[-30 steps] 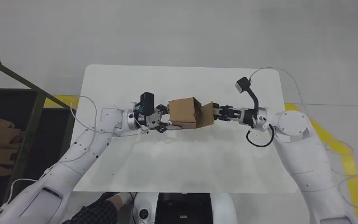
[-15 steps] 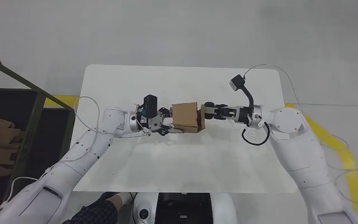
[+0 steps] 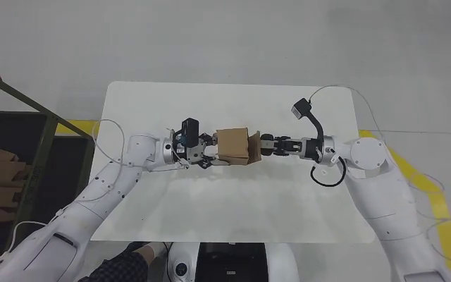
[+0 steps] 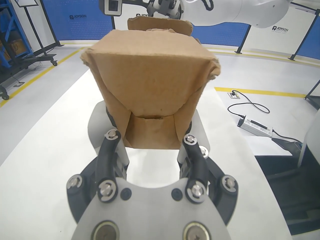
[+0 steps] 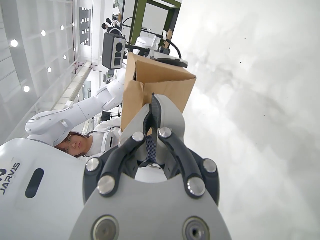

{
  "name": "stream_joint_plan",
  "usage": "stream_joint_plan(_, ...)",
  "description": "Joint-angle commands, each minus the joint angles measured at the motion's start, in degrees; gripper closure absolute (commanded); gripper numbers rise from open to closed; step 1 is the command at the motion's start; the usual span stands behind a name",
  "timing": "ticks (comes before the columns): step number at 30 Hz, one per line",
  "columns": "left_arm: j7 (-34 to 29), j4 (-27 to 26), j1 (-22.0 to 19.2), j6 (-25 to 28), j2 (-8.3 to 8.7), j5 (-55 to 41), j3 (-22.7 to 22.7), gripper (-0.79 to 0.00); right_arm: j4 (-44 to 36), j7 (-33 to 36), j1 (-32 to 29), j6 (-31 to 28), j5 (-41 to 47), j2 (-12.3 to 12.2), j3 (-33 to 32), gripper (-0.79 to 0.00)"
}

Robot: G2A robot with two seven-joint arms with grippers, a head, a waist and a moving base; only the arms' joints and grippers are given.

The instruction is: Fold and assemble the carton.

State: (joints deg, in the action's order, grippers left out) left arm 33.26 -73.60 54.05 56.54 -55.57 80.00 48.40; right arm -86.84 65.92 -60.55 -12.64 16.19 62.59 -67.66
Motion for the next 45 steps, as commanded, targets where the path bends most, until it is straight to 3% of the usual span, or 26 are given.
stream_joint_plan(1,-0.05,0.08,0.11,-0.37,-0.04,0.55,0.10,-0.471,0.11,0.08,0.15,0.20,0.15,0.01,0.28,0.000)
stream_joint_plan(12,0.31,0.44,0.46,-1.00,-0.31,2.11,0.52,-0.483,1.16,0.79,1.26,0.23,1.17,0.11,1.76,-0.089)
stream_joint_plan(45,0.50,0.48,1.05,-1.67,-0.91,4.65,1.83,-0.474,2.01,0.36,2.49,2.30,-0.51,-0.37,2.98,-0.095)
